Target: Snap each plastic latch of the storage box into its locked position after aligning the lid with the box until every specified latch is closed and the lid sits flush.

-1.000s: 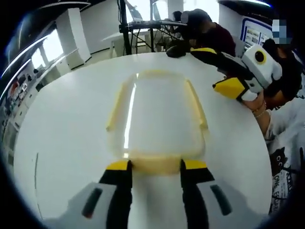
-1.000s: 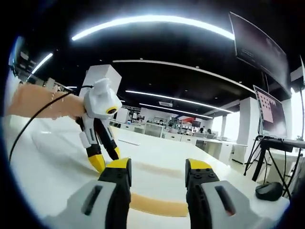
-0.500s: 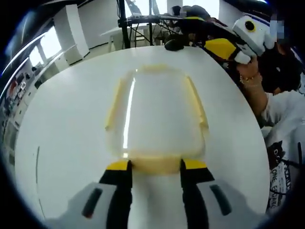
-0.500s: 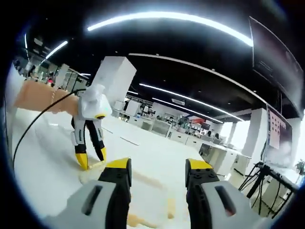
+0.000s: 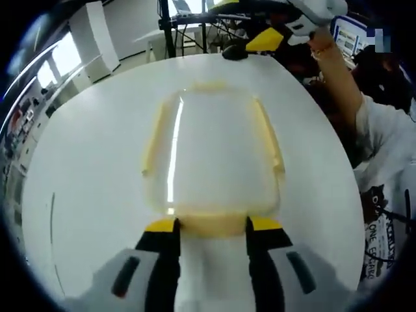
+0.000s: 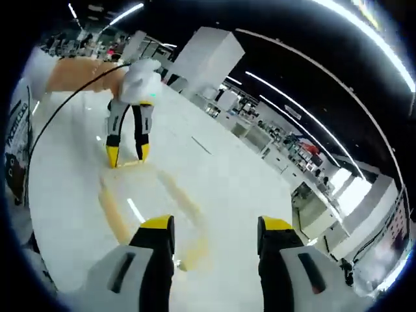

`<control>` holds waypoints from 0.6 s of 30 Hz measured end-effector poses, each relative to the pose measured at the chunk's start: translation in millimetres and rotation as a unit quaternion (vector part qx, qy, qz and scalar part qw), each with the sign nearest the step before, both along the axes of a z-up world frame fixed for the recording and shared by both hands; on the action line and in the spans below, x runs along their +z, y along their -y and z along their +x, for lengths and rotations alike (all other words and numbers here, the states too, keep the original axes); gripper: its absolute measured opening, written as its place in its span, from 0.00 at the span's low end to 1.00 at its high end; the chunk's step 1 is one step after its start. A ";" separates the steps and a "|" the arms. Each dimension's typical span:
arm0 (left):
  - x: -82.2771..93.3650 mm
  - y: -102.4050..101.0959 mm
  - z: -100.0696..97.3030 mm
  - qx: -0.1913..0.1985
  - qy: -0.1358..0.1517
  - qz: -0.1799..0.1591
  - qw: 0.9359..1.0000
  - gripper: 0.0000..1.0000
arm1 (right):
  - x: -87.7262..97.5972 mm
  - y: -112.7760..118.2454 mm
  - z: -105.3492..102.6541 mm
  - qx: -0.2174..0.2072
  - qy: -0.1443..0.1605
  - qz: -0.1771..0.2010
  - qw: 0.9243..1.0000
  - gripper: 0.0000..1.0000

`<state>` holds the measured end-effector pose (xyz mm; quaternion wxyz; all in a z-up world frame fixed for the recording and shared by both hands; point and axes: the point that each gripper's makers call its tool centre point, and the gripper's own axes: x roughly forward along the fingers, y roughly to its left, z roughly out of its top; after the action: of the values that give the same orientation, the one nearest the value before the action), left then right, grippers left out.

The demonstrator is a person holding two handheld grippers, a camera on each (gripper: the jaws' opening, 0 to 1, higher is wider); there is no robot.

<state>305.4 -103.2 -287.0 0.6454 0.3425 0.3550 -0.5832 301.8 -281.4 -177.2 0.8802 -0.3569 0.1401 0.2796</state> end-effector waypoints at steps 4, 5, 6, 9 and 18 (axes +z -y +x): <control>-0.6 -5.1 -2.1 -0.003 -0.001 0.011 1.000 0.39 | -9.6 3.9 4.9 0.025 -0.025 -0.029 0.999 0.51; -0.6 -6.4 -2.7 -0.004 -0.002 0.013 1.000 0.39 | -16.3 2.2 4.7 0.045 -0.045 -0.032 0.997 0.52; -0.8 -8.1 -3.4 -0.005 -0.002 0.015 1.000 0.39 | -18.4 1.1 4.5 0.055 -0.053 -0.029 0.997 0.52; -1.1 -11.7 -4.6 -0.003 -0.005 0.019 1.000 0.39 | -24.2 -2.2 3.9 0.093 -0.070 -0.028 0.993 0.52; -0.9 -15.6 -5.6 -0.001 -0.010 0.024 1.000 0.39 | -66.0 10.1 4.6 0.118 -0.194 -0.122 0.966 0.55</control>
<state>299.8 -87.6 -287.9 0.6326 0.3528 0.3750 -0.5786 306.4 -291.5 -243.2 0.7466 -0.4150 0.2979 0.4261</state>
